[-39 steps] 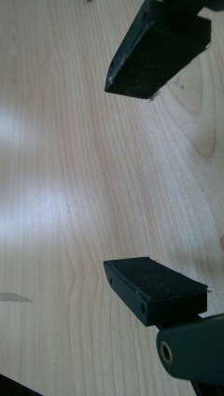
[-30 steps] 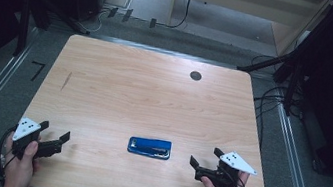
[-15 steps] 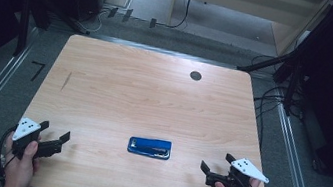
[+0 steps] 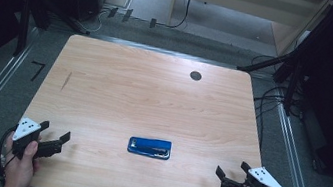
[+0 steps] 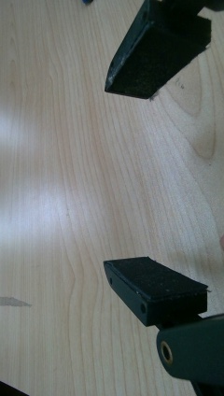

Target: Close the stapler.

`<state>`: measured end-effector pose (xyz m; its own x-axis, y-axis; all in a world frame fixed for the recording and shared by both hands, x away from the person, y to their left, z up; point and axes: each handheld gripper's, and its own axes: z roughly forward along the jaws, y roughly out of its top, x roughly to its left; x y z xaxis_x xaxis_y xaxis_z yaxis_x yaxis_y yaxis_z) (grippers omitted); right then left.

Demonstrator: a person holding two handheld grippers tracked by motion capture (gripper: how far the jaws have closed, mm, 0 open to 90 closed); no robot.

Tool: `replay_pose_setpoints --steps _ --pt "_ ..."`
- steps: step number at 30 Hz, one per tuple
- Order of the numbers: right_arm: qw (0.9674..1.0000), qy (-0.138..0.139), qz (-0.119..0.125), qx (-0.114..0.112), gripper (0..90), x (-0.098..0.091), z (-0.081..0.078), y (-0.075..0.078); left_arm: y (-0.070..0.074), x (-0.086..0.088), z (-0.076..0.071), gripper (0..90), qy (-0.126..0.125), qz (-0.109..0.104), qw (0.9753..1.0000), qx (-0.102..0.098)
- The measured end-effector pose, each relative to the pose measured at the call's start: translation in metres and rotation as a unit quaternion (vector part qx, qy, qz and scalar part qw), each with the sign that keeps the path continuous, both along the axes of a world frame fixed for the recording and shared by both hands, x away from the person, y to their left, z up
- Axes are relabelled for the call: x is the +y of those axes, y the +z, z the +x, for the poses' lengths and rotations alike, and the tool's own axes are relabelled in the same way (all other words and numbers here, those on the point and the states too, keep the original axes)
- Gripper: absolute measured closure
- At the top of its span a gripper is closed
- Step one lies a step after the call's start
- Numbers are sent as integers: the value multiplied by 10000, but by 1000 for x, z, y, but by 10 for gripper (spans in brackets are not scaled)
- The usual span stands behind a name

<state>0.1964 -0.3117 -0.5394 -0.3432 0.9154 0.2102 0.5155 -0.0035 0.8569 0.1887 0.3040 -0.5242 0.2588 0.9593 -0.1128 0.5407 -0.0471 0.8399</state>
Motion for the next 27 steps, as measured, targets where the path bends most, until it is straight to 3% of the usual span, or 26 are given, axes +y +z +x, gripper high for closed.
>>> replay_pose_setpoints --steps 11,16,27 --pt "9999 -128 -83 64 0 -33 -14 -9 0 0 0 133 10 -22 10000 -1" --pt "9994 -338 -65 42 0 -46 -17 -10 0 0 0 133 -7 4 10000 6" --pt "9987 -475 -164 42 4 -55 -15 -12 0 0 0 133 6 -13 10000 5"
